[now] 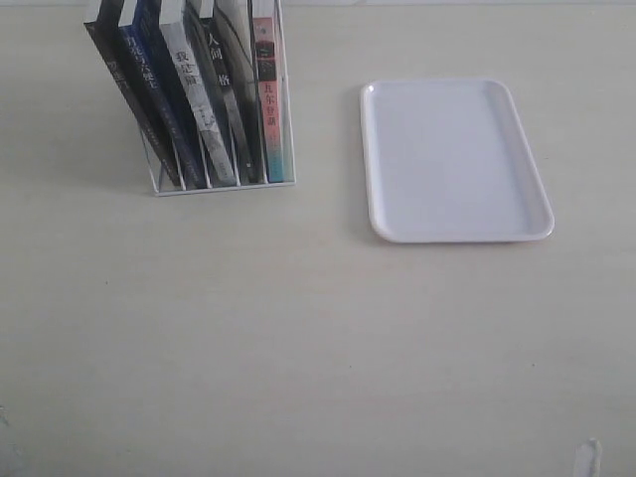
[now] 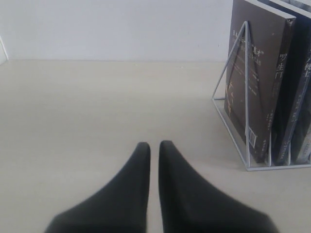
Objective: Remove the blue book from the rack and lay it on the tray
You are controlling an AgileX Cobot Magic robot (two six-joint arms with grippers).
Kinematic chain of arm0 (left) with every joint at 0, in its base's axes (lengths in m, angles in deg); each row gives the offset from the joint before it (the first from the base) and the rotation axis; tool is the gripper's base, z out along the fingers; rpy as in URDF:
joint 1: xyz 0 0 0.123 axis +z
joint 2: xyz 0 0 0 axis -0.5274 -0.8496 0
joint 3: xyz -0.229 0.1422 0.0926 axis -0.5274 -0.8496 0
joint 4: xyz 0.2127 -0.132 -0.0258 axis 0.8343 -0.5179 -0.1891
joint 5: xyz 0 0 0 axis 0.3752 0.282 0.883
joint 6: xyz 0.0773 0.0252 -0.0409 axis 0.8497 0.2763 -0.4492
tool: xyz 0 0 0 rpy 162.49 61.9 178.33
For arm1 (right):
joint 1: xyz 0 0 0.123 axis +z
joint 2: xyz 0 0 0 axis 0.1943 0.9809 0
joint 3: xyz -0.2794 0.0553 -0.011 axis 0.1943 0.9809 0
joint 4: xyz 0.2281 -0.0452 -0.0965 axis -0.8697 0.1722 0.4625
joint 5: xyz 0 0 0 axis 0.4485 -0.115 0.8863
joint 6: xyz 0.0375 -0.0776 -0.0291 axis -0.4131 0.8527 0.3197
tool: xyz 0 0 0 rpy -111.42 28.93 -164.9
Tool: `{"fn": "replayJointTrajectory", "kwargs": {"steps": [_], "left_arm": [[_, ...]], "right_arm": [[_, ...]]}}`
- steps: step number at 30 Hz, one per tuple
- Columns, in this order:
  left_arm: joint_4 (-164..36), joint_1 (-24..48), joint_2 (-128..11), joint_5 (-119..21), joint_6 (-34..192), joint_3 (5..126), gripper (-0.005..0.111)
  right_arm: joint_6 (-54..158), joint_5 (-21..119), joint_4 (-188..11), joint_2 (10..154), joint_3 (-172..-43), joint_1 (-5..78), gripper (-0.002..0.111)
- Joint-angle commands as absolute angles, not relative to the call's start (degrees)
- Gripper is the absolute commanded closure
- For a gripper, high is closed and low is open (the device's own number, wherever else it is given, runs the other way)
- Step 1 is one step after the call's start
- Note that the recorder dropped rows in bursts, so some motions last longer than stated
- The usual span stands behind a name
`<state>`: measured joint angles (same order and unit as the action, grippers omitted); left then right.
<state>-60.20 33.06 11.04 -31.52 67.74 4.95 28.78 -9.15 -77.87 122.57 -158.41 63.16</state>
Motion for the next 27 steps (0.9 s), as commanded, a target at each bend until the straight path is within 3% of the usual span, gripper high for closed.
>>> {"fn": "replayJointTrajectory", "kwargs": {"steps": [1,27], "left_arm": [[-60.08,32.6,11.17,-31.87,67.86,4.73,0.101],[-60.08,31.26,11.17,-31.87,67.86,4.73,0.101]], "right_arm": [[25.5,-8.97,-74.38,123.71,-158.65,63.15,0.078],[20.42,-10.46,-71.57,129.3,-158.65,63.04,0.078]]}}
